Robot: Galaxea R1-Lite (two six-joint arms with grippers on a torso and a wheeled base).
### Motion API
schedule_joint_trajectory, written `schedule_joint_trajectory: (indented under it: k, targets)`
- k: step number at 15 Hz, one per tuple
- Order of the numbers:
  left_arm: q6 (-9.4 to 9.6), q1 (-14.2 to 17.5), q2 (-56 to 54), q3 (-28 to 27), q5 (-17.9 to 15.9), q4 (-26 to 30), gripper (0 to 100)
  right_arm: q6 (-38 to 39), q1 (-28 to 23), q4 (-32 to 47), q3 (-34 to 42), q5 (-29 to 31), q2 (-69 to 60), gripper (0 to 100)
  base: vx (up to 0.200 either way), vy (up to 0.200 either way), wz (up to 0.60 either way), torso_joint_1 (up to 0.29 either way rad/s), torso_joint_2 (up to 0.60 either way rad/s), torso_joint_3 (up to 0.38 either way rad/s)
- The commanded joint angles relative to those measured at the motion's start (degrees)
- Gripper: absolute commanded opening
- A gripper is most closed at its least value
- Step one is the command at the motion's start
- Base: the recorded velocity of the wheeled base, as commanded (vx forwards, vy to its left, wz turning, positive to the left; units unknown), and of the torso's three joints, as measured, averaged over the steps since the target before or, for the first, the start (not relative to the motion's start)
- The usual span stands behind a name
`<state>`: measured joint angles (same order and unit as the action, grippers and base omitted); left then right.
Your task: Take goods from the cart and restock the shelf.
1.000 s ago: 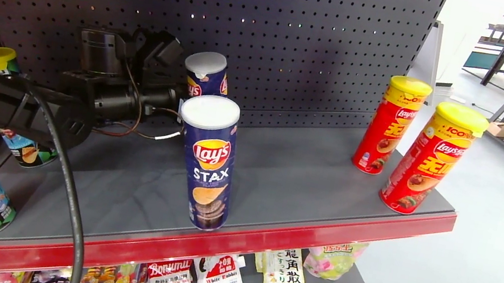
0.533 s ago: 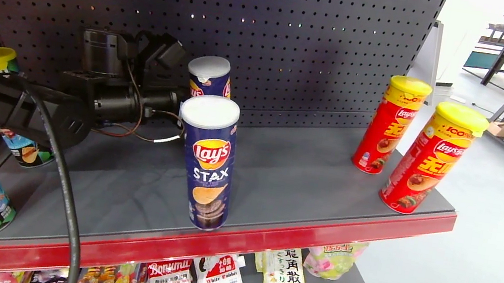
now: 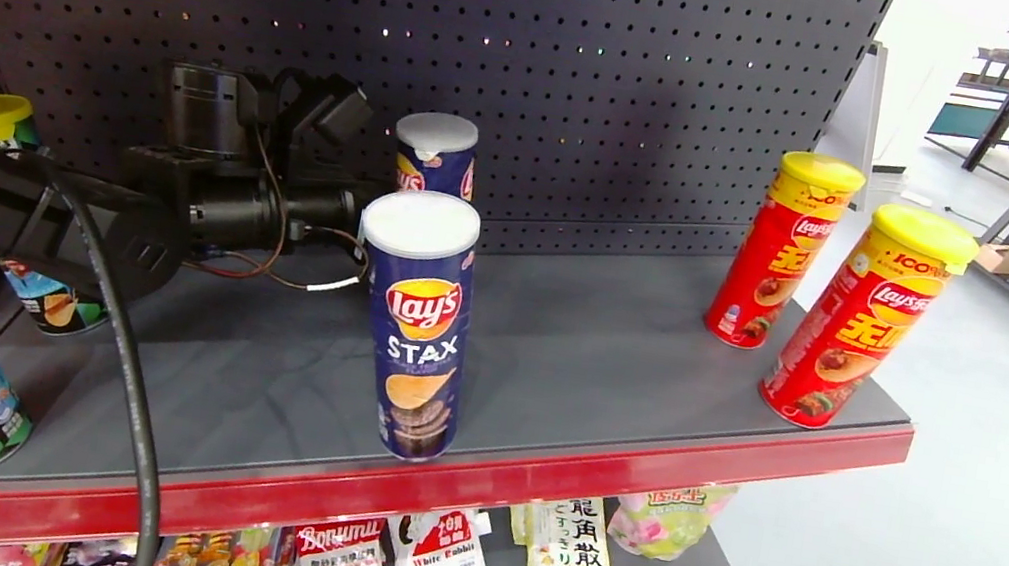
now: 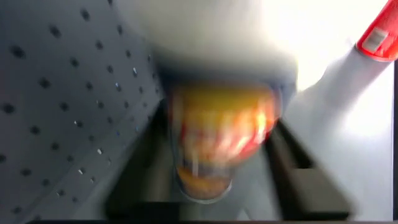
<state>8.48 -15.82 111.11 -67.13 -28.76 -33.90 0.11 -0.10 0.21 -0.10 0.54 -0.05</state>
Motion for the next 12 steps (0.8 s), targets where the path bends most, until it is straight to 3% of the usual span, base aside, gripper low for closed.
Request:
schedule_joint_trajectory:
  k: [1, 5, 9, 12]
  targets:
    - [-0.05, 0.0, -0.2, 0.0, 0.0, -0.1, 100, 0.0, 0.0, 0.0, 0.0, 0.0, 0.0, 100, 0.0, 0.0, 0.0, 0.0, 0.0, 0.0]
    - [-0.05, 0.0, -1.8, 0.9, 0.5, 1.1, 100, 0.0, 0.0, 0.0, 0.1, 0.0, 0.0, 100, 0.0, 0.0, 0.0, 0.0, 0.0, 0.0]
    - [0.04, 1.6, -9.0, 10.3, 3.2, 1.6, 100, 0.0, 0.0, 0.0, 0.0, 0.0, 0.0, 100, 0.0, 0.0, 0.0, 0.0, 0.0, 0.0]
    - [0.04, 1.8, -17.1, 19.8, 7.5, 1.8, 100, 0.0, 0.0, 0.0, 0.0, 0.0, 0.0, 100, 0.0, 0.0, 0.0, 0.0, 0.0, 0.0]
